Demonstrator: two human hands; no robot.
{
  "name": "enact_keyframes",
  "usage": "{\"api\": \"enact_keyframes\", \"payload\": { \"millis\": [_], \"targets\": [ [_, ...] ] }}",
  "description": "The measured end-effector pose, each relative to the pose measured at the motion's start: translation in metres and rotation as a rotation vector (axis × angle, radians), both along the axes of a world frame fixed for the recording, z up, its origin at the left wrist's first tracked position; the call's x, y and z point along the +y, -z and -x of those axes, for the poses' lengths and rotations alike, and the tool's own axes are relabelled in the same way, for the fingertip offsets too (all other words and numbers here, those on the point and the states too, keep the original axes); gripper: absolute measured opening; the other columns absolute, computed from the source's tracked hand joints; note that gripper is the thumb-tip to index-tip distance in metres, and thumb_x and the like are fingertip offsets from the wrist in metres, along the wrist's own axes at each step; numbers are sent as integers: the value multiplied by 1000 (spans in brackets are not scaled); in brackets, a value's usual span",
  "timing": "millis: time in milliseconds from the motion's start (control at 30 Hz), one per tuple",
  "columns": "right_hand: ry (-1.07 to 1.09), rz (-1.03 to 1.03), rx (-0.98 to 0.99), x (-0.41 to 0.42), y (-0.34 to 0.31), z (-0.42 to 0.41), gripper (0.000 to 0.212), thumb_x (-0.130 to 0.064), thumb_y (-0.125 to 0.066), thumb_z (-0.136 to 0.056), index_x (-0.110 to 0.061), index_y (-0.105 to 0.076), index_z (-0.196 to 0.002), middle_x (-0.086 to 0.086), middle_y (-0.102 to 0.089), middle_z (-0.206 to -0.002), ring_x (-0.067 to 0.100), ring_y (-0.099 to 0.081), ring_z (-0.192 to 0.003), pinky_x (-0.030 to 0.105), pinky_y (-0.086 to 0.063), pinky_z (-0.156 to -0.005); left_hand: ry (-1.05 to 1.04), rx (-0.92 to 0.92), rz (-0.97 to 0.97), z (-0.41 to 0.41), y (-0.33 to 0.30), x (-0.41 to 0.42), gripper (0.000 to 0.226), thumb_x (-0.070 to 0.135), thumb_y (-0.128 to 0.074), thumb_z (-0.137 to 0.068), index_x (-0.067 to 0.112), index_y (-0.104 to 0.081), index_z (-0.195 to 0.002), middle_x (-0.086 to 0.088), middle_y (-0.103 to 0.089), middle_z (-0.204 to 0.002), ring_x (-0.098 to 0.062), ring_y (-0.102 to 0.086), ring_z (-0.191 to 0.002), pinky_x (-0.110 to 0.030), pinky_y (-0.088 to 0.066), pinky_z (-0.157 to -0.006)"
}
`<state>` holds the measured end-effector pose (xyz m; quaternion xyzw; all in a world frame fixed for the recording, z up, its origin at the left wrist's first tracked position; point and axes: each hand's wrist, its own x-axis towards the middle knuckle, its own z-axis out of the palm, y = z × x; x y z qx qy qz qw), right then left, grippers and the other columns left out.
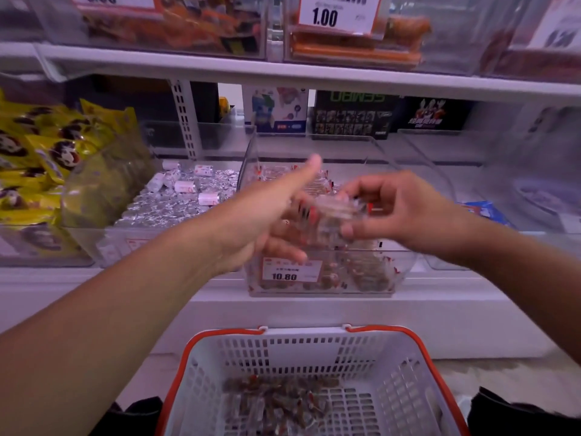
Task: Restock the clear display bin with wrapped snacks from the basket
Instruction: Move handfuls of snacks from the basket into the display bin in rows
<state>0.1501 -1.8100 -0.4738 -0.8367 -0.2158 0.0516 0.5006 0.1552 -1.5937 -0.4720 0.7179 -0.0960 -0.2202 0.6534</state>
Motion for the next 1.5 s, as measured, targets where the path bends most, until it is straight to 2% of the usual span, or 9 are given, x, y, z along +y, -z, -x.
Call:
{"api": "enact_keyframes", "payload": {
  "millis": [133,300,400,733,967,1167,1267,1367,1500],
  "targets": [
    [311,89,-45,-1,6,-33,26,-16,-88,-67,-17,-71,-86,1,-73,-74,15,-64,-60,23,-53,-56,-443,-450,-241,-21,10,7,16,36,-56,-98,20,-59,-96,-3,-68,-94,-19,-71,-77,-32,-62,-60],
    [272,429,-44,7,33,-47,16,-12,-85,-68,-14,-71,-75,8,-71,-72,11,-57,-57,30,-48,-54,-282,-841,-621,-22,37,0,12,17,-55,-97,22,-59,-107,8,-61,-96,-5,-58,-87,-22,-53,-77],
    [333,450,-56,12,42,-54,28,-20,-91,-63,-7,-70,-75,11,-70,-71,14,-56,-59,32,-48,-59,-173,-922,-782,-19,46,-5,18,24,-51,-98,21,-59,-115,2,-64,-107,-19,-59,-97,-38,-50,-88],
    [340,656,-276,16,38,-54,54,-42,-94,-52,-23,-73,-99,-3,-67,-86,13,-60,-74,27,-49,-71,70,-855,-1015,-31,57,-17,40,33,-34,-99,14,-60,-123,-3,-57,-132,-23,-51,-122,-42,-45,-100],
    [231,666,-295,3,31,-56,25,-29,-90,-65,-22,-81,-87,-16,-63,-69,-9,-55,-58,2,-38,-53,131,-915,-1067,-35,58,-14,40,36,-29,-100,17,-61,-118,-2,-63,-120,-23,-56,-112,-43,-49,-93],
    [292,689,-396,8,25,-45,27,-29,-84,-74,-21,-78,-99,-4,-70,-91,2,-52,-67,21,-42,-70,-162,-1039,-840,-22,48,-15,19,30,-49,-97,18,-64,-99,0,-66,-95,-19,-59,-87,-38,-50,-78],
    [291,637,-678,8,16,-11,10,-31,-74,-83,-22,-74,-79,-9,-60,-71,1,-46,-58,24,-40,-63,-290,-1175,-588,-5,34,-4,21,25,-59,-87,20,-60,-67,8,-58,-61,-12,-55,-57,-32,-47,-56],
    [117,655,-737,9,33,30,27,-32,-62,-81,-19,-56,-58,-6,-51,-54,18,-49,-51,31,-45,-52,39,-1345,-619,12,38,15,27,24,-55,-72,21,-37,-51,8,-36,-44,-14,-38,-41,-27,-36,-45],
    [-267,1154,-185,13,122,72,21,-43,-64,-81,-22,-66,-84,4,-68,-88,28,-66,-85,35,-55,-74,529,-1157,-1008,28,107,9,26,33,-48,-69,13,-44,-54,-2,-43,-47,-25,-44,-47,-34,-41,-46]
  ]
}}
